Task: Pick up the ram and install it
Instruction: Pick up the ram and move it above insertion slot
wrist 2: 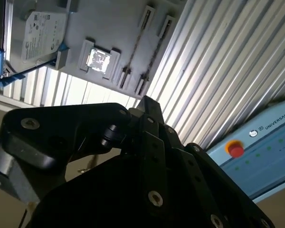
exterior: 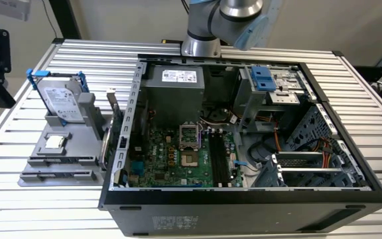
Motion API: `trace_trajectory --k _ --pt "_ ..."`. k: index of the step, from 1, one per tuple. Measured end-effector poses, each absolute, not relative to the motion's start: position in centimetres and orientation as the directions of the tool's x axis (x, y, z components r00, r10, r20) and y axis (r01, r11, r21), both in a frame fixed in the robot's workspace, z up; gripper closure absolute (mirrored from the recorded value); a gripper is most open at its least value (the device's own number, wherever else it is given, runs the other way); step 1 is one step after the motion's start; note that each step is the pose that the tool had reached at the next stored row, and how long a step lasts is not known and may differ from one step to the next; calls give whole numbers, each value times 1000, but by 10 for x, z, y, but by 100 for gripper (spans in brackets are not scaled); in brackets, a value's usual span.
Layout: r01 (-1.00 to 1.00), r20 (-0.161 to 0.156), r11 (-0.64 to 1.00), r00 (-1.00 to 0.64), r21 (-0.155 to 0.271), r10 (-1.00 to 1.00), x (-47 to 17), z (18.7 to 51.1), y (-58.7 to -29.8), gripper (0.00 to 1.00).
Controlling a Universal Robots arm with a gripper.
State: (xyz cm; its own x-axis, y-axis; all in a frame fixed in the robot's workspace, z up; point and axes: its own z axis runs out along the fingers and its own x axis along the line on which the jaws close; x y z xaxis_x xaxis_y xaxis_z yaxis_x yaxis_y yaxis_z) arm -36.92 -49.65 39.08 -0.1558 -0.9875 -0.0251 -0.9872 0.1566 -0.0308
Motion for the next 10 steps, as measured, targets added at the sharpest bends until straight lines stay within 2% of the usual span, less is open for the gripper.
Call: trace_trajectory --k 3,6,10 --pt "-987 -45 158 -156 -30 -987 -369 390 -496 100" --pt "-987 -96 159 -157 -21 -983 -369 390 -496 100" --pt "-993 -98 115 -112 -16 -989 -369 390 -496 100"
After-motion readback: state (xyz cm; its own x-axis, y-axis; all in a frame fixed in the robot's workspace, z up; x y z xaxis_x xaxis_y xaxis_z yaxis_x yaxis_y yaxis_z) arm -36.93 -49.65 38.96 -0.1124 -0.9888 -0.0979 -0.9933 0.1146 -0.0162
